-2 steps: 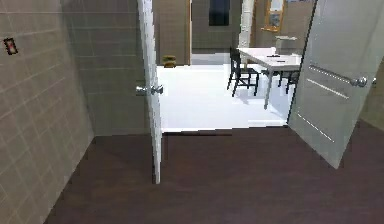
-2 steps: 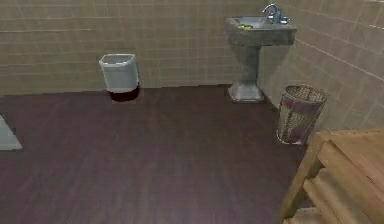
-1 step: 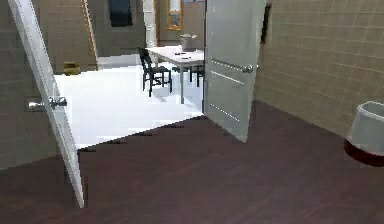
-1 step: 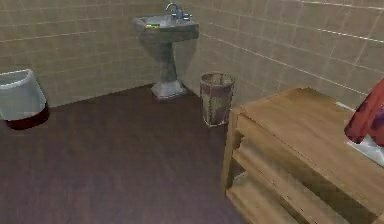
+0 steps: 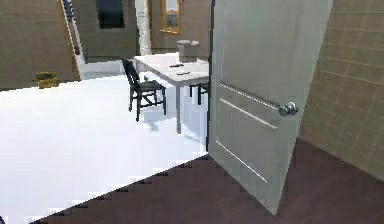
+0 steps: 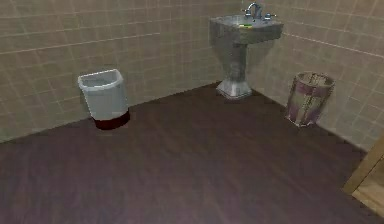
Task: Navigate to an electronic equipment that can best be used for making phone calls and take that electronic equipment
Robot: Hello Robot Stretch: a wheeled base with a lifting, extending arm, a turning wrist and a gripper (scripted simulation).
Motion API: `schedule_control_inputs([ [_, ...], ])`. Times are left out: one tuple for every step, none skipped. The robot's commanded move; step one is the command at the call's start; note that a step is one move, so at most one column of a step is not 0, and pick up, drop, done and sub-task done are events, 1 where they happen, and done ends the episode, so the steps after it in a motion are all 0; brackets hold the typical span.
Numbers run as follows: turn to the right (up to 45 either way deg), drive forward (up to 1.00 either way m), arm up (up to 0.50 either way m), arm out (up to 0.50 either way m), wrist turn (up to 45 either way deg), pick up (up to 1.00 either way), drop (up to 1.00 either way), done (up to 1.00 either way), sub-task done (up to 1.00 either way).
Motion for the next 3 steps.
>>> schedule_control_inputs([
  [9.0, 0.00, 0.00, 0.00, 0.0, 0.00, 0.00, 0.00, 0.00],
  [0.0, 0.30, 0.00, 0.00, 0.0, 0.00, 0.00, 0.00, 0.00],
  [-45.0, 0.00, 0.00, 0.00, 0.0, 0.00, 0.00, 0.00, 0.00],
])
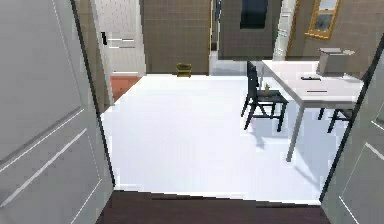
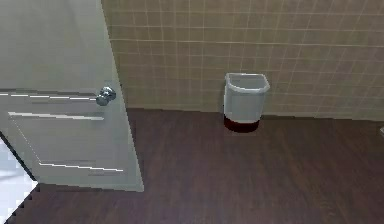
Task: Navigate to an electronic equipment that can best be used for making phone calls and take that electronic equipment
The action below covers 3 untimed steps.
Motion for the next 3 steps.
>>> schedule_control_inputs([
  [-3.0, 0.00, 0.00, 0.00, 0.0, 0.00, 0.00, 0.00, 0.00],
  [0.0, 1.00, 0.00, 0.00, 0.0, 0.00, 0.00, 0.00, 0.00],
  [-3.0, 0.00, 0.00, 0.00, 0.0, 0.00, 0.00, 0.00, 0.00],
])
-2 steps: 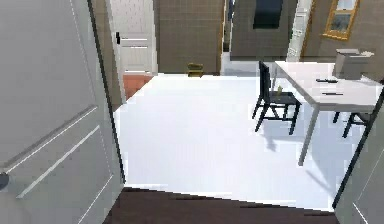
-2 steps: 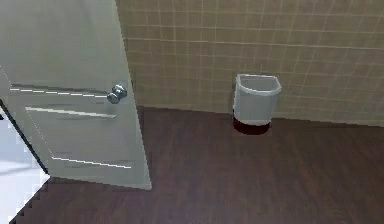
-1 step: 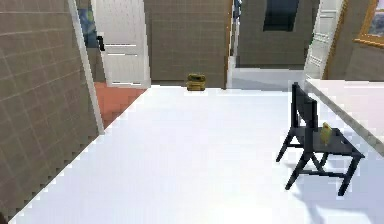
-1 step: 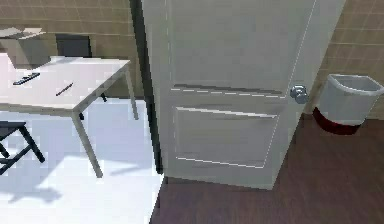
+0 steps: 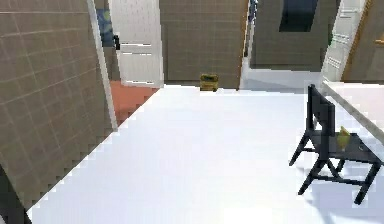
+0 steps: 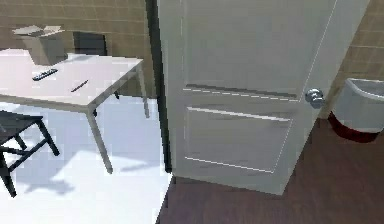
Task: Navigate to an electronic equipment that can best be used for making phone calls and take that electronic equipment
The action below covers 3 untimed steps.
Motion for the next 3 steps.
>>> schedule_control_inputs([
  [0.0, 0.65, 0.00, 0.00, 0.0, 0.00, 0.00, 0.00, 0.00],
  [-12.0, 0.00, 0.00, 0.00, 0.0, 0.00, 0.00, 0.00, 0.00],
  [0.0, 1.00, 0.00, 0.00, 0.0, 0.00, 0.00, 0.00, 0.00],
])
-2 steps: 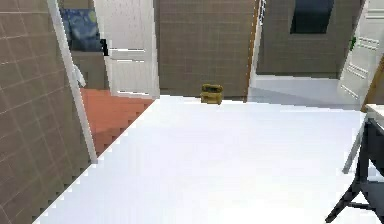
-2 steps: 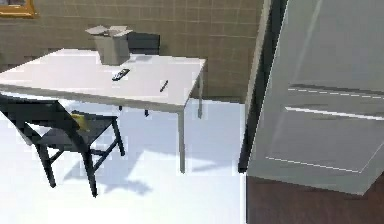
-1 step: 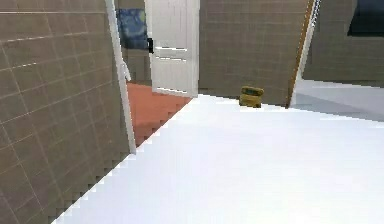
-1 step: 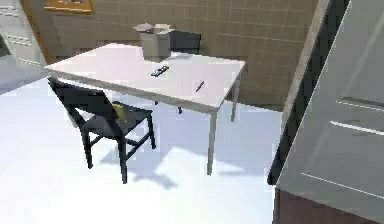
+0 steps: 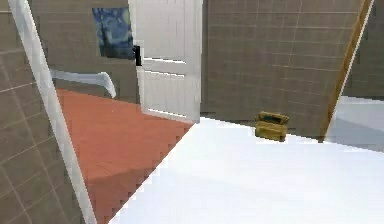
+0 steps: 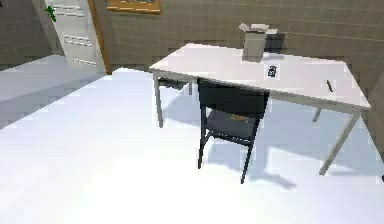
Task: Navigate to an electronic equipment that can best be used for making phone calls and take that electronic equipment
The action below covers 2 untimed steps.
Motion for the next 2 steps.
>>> schedule_control_inputs([
  [0.0, 1.00, 0.00, 0.00, 0.0, 0.00, 0.00, 0.00, 0.00],
  [-45.0, 0.00, 0.00, 0.00, 0.0, 0.00, 0.00, 0.00, 0.00],
])
